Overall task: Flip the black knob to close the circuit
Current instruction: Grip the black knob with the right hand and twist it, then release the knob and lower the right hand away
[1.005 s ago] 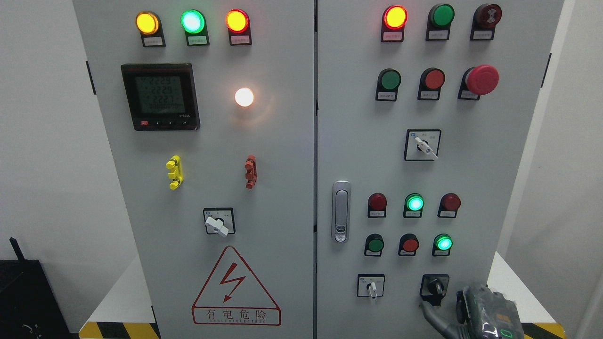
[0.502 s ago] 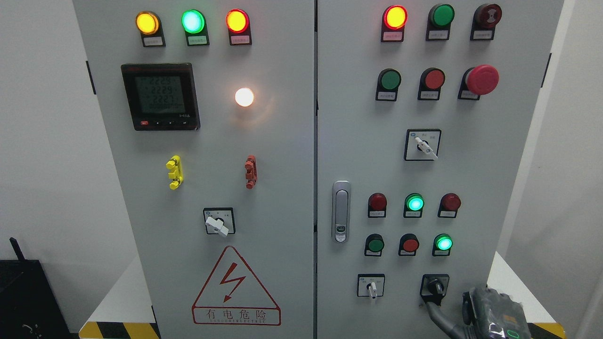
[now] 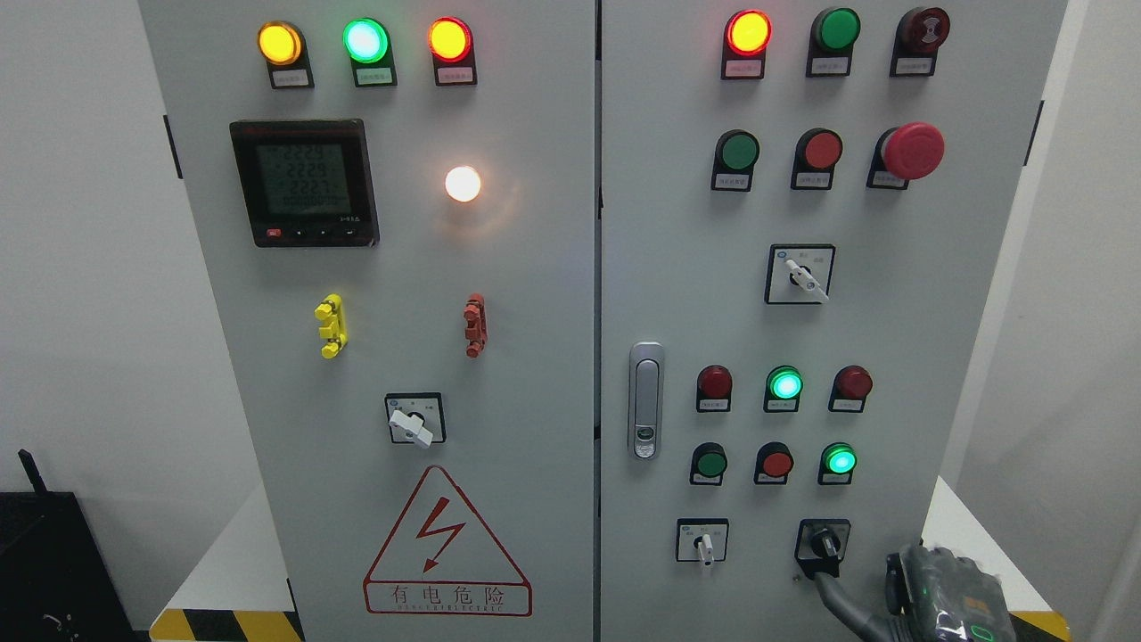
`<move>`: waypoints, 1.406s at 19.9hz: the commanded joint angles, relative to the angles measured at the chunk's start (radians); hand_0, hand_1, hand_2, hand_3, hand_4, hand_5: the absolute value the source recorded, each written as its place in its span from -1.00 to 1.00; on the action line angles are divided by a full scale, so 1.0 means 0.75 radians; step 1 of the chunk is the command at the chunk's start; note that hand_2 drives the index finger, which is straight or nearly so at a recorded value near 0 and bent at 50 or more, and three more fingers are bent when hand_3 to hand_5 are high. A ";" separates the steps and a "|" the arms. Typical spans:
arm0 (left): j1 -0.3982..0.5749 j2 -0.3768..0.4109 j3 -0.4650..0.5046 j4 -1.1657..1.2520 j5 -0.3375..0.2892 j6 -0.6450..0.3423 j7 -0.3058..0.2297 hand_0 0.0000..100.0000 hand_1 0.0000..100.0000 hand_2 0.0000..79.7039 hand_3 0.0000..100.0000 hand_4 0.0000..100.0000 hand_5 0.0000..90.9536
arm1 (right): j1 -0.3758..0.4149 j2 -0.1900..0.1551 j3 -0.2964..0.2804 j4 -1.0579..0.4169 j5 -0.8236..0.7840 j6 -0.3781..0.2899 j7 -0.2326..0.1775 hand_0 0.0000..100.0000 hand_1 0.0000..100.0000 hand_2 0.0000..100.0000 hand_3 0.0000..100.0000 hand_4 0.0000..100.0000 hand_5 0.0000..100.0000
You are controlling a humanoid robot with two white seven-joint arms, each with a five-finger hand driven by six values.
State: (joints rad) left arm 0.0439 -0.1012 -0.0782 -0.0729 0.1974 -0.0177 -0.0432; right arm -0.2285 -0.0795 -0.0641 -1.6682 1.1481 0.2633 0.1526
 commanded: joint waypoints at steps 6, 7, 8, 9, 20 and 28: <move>0.001 0.000 0.000 -0.001 0.001 -0.001 0.000 -0.76 0.11 -1.00 -1.00 -1.00 -1.00 | -0.023 0.000 -0.054 0.026 -0.003 0.003 -0.001 -1.00 -0.76 0.85 1.00 0.79 0.81; 0.001 0.000 0.000 0.001 -0.003 -0.001 0.000 -0.76 0.11 -1.00 -1.00 -1.00 -1.00 | -0.023 0.000 -0.054 0.026 -0.003 0.003 -0.001 -1.00 -0.76 0.85 1.00 0.79 0.81; 0.001 0.000 0.000 -0.001 -0.003 -0.001 0.000 -0.76 0.11 -1.00 -1.00 -1.00 -1.00 | -0.023 0.000 -0.054 0.026 -0.003 0.003 -0.001 -1.00 -0.76 0.85 1.00 0.79 0.81; -0.001 0.000 0.000 0.001 0.001 -0.001 0.000 -0.76 0.11 -1.00 -1.00 -1.00 -1.00 | -0.023 0.000 -0.054 0.026 -0.003 0.003 -0.001 -1.00 -0.76 0.85 1.00 0.79 0.81; -0.001 0.000 0.000 0.001 0.001 -0.001 0.000 -0.76 0.11 -1.00 -1.00 -1.00 -1.00 | 0.073 0.020 0.063 -0.005 -0.013 0.005 -0.070 -1.00 -0.75 0.85 1.00 0.79 0.81; 0.001 0.000 0.000 -0.001 0.001 -0.001 0.000 -0.76 0.11 -1.00 -1.00 -1.00 -1.00 | 0.092 0.026 0.126 -0.015 -0.019 0.019 -0.113 -1.00 -0.74 0.85 1.00 0.79 0.82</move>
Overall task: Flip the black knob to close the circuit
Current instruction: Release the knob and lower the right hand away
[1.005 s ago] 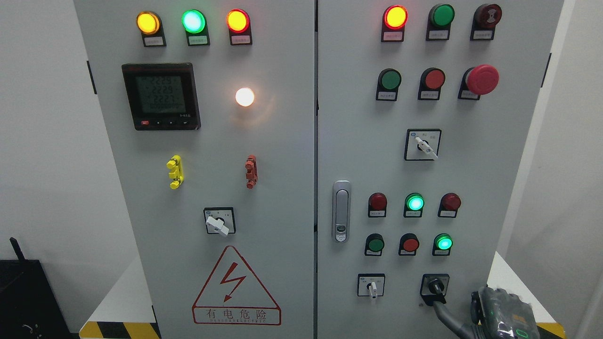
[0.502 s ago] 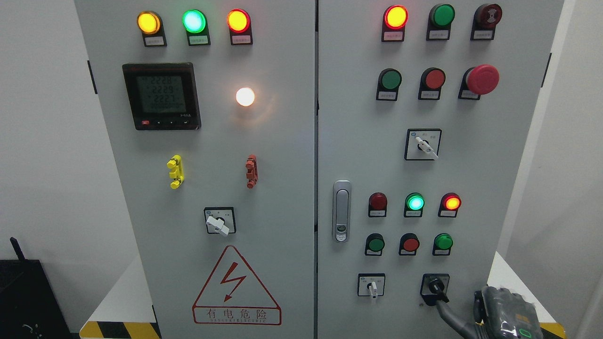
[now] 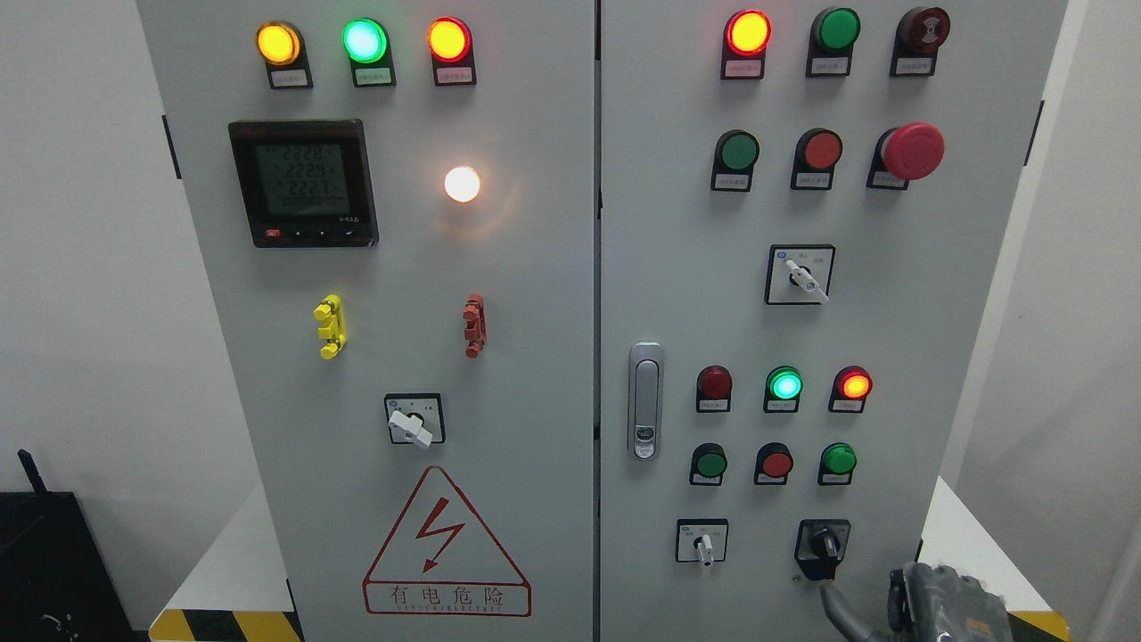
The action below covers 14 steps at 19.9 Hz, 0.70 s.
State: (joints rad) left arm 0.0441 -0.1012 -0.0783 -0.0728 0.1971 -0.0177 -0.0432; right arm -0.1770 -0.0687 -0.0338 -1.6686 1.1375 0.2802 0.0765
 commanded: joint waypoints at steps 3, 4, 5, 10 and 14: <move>-0.002 0.000 0.000 0.001 0.001 -0.001 0.000 -0.76 0.11 -1.00 -1.00 -1.00 -1.00 | 0.076 0.026 0.080 -0.062 -0.127 -0.028 -0.069 -1.00 -0.73 0.79 1.00 0.77 0.81; 0.000 0.000 0.000 0.001 0.001 -0.001 0.000 -0.76 0.11 -1.00 -1.00 -1.00 -1.00 | 0.109 0.028 0.072 -0.096 -0.215 -0.046 -0.073 -1.00 -0.73 0.74 1.00 0.75 0.79; 0.000 0.000 0.000 -0.001 -0.003 -0.001 0.000 -0.76 0.11 -1.00 -1.00 -1.00 -1.00 | 0.144 0.032 0.066 -0.129 -0.315 -0.065 -0.075 -1.00 -0.74 0.66 1.00 0.73 0.72; 0.000 0.000 0.000 -0.001 0.001 -0.001 0.000 -0.76 0.11 -1.00 -1.00 -1.00 -1.00 | 0.326 0.106 -0.057 -0.299 -0.979 -0.222 -0.057 -1.00 -0.79 -0.39 0.00 -0.22 -0.58; -0.002 0.000 0.000 0.001 0.001 -0.001 0.000 -0.76 0.11 -1.00 -1.00 -1.00 -1.00 | 0.483 0.104 -0.190 -0.379 -1.479 -0.349 0.100 -1.00 -0.85 -0.85 -0.60 -0.74 -0.99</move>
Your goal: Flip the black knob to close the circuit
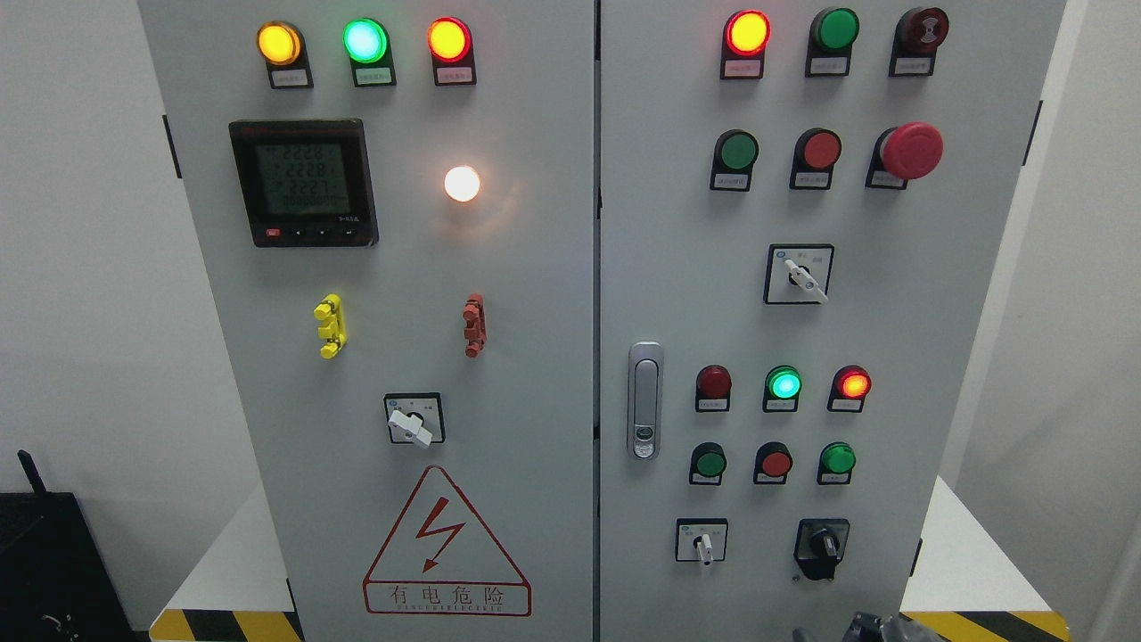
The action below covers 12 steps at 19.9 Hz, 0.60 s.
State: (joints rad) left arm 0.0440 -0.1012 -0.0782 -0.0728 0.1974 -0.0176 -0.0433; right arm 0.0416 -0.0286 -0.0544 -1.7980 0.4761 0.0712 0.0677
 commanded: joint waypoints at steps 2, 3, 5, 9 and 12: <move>-0.001 0.000 0.000 0.001 0.001 -0.001 0.000 -0.76 0.11 -1.00 -1.00 -1.00 -1.00 | 0.271 0.050 -0.218 -0.233 -0.791 -0.083 0.204 -1.00 -0.95 -0.99 -0.77 -0.90 -1.00; -0.001 0.000 0.000 -0.001 0.001 -0.001 0.000 -0.76 0.11 -1.00 -1.00 -1.00 -1.00 | 0.300 0.050 -0.234 -0.241 -0.875 -0.095 0.220 -1.00 -1.00 -1.00 -0.87 -1.00 -1.00; -0.001 0.000 0.000 0.001 -0.003 -0.001 0.000 -0.76 0.11 -1.00 -1.00 -1.00 -1.00 | 0.345 0.048 -0.251 -0.245 -1.008 -0.146 0.251 -1.00 -1.00 -1.00 -0.93 -1.00 -1.00; -0.001 0.000 0.000 0.001 0.001 -0.001 0.000 -0.76 0.11 -1.00 -1.00 -1.00 -1.00 | 0.392 0.050 -0.255 -0.247 -1.054 -0.197 0.323 -1.00 -1.00 -1.00 -0.99 -1.00 -1.00; -0.001 0.000 0.000 0.001 0.001 -0.001 0.000 -0.76 0.11 -1.00 -1.00 -1.00 -1.00 | 0.407 0.048 -0.255 -0.247 -1.056 -0.197 0.327 -1.00 -1.00 -1.00 -1.00 -1.00 -1.00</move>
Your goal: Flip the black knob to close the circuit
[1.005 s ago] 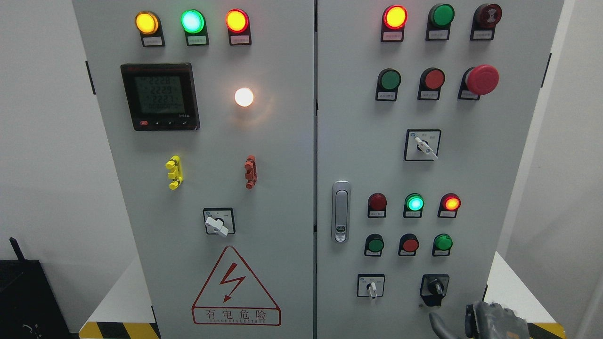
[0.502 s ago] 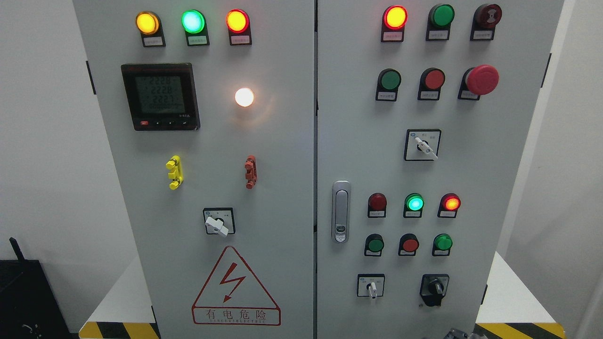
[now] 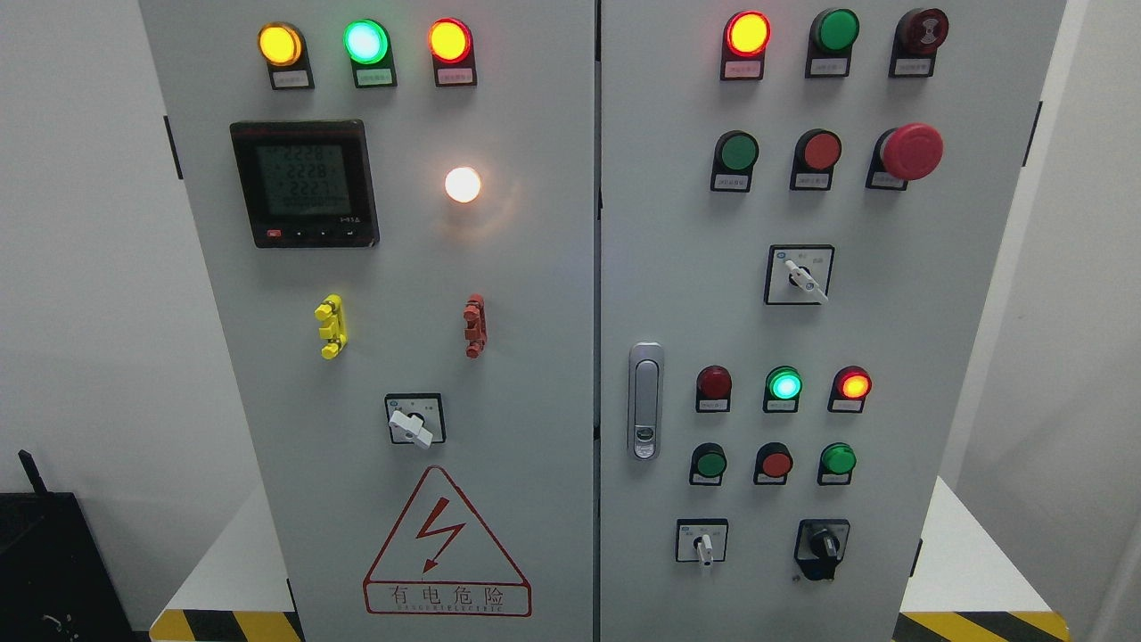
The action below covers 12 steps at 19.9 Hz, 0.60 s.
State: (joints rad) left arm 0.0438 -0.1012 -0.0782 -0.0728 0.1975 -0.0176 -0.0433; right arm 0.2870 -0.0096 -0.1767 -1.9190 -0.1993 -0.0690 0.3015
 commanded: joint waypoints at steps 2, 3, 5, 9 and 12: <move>0.001 0.000 0.000 -0.001 0.001 -0.001 0.000 -0.76 0.11 -1.00 -1.00 -1.00 -1.00 | 0.108 0.023 -0.090 -0.086 -0.156 -0.012 0.033 -1.00 -1.00 -1.00 -1.00 -1.00 -1.00; 0.001 0.000 0.000 0.001 0.001 -0.001 0.000 -0.76 0.11 -1.00 -1.00 -1.00 -1.00 | 0.116 0.023 -0.090 -0.086 -0.158 -0.012 0.052 -1.00 -1.00 -1.00 -1.00 -1.00 -1.00; -0.001 0.000 0.000 0.001 0.001 -0.001 0.000 -0.76 0.11 -1.00 -1.00 -1.00 -1.00 | 0.129 0.025 -0.090 -0.086 -0.168 -0.012 0.081 -1.00 -1.00 -1.00 -1.00 -1.00 -1.00; 0.001 0.000 0.000 -0.001 0.001 -0.001 0.000 -0.76 0.11 -1.00 -1.00 -1.00 -1.00 | 0.143 0.023 -0.088 -0.086 -0.182 -0.014 0.085 -1.00 -1.00 -1.00 -1.00 -1.00 -1.00; 0.001 0.000 0.000 -0.001 0.001 -0.001 0.000 -0.76 0.11 -1.00 -1.00 -1.00 -1.00 | 0.143 0.021 -0.088 -0.086 -0.182 -0.014 0.085 -1.00 -1.00 -1.00 -1.00 -1.00 -1.00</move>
